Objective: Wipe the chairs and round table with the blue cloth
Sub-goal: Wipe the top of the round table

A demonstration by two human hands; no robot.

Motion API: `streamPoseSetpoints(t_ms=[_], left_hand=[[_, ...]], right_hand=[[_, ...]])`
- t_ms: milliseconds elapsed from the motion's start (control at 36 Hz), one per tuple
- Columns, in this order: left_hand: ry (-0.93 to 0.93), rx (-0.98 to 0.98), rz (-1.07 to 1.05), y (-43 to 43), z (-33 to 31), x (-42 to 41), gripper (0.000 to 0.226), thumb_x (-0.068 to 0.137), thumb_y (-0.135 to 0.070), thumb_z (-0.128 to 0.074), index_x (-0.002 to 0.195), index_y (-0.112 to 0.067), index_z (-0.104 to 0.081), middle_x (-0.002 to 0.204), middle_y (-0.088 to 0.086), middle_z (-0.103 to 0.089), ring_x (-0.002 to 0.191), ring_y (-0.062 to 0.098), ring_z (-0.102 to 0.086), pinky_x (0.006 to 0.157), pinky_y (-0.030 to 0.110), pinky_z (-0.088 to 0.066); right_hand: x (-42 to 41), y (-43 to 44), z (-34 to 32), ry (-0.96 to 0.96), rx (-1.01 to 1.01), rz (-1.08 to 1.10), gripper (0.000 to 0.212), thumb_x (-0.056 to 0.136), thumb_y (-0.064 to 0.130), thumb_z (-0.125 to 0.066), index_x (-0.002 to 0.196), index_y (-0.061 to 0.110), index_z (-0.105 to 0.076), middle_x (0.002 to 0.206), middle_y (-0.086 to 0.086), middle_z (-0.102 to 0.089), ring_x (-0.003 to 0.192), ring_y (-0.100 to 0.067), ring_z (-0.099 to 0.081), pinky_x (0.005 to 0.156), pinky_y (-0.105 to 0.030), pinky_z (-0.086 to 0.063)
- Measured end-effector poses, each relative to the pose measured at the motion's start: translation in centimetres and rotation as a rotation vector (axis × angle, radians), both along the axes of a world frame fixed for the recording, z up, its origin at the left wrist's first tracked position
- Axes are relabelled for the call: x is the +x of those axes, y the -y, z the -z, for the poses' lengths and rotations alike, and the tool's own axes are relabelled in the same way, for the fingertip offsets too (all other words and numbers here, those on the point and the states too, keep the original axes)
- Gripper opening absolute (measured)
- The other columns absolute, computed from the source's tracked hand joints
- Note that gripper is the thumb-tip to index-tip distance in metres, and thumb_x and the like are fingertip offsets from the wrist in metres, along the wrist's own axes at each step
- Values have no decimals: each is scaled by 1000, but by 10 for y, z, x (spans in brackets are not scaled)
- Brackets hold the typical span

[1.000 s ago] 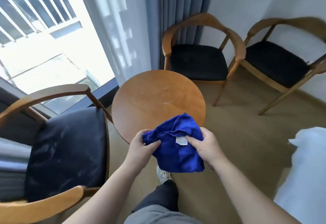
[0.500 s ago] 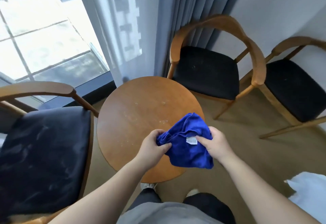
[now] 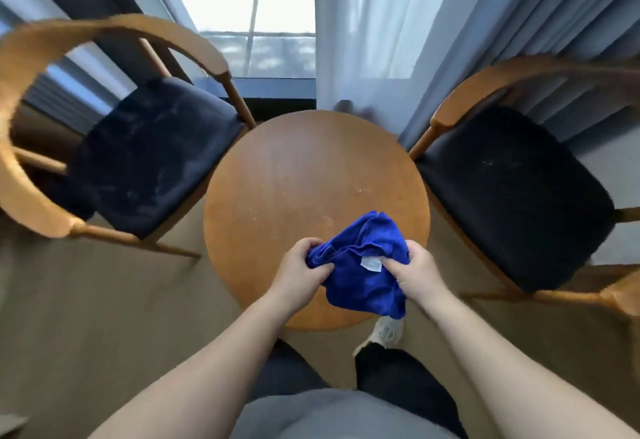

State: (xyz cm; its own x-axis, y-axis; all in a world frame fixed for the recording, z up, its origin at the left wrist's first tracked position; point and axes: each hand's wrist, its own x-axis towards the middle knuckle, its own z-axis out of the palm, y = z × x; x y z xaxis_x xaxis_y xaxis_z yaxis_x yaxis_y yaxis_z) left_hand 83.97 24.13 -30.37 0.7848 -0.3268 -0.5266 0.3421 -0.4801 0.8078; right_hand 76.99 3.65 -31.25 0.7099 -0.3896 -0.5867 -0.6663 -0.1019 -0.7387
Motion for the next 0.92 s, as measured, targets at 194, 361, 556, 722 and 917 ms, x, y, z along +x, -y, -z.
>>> streamPoseSetpoints(t_ms=[194,361,556,722,917], left_hand=[[-28,55,-200,27,8,-66,31,78,-11,-68,95,-36,-57,93,-12,-66,79,-4,-61,67,11,-49],[-74,74,-255,23,22,-94,30,79,-13,-66,94,-37,-56,93,-13,-66,85,7,-64,75,26,-54],[2,110,-199,24,63,-77,34,81,-15,-68,107,-32,-54,100,-13,-62,92,12,-60,75,10,-44],[103,359,-85,13,108,-64,45,86,-17,-63,129,-13,-50,129,6,-54,113,22,-55,97,31,-43],[213,682,190,-39,159,-83,54,95,-31,-49,145,-19,-33,156,4,-24,142,22,-22,116,36,-19]], right_hand=[[-22,28,10,-77,8,-201,6,85,19,-62,89,16,-58,89,-1,-67,84,-19,-63,65,-30,-50],[-39,25,21,-127,46,-288,7,87,18,-59,93,21,-58,93,1,-67,87,-16,-63,65,-26,-48],[-26,30,54,-94,-45,-317,19,86,19,-59,99,31,-54,99,6,-65,92,-12,-61,68,-24,-46],[-9,34,102,-272,-521,-565,62,90,21,-56,145,12,-28,140,-18,-39,124,-37,-43,100,-40,-36],[-30,-18,143,71,-713,-978,56,93,28,-56,144,9,-40,153,-20,-27,139,-40,-27,113,-51,-24]])
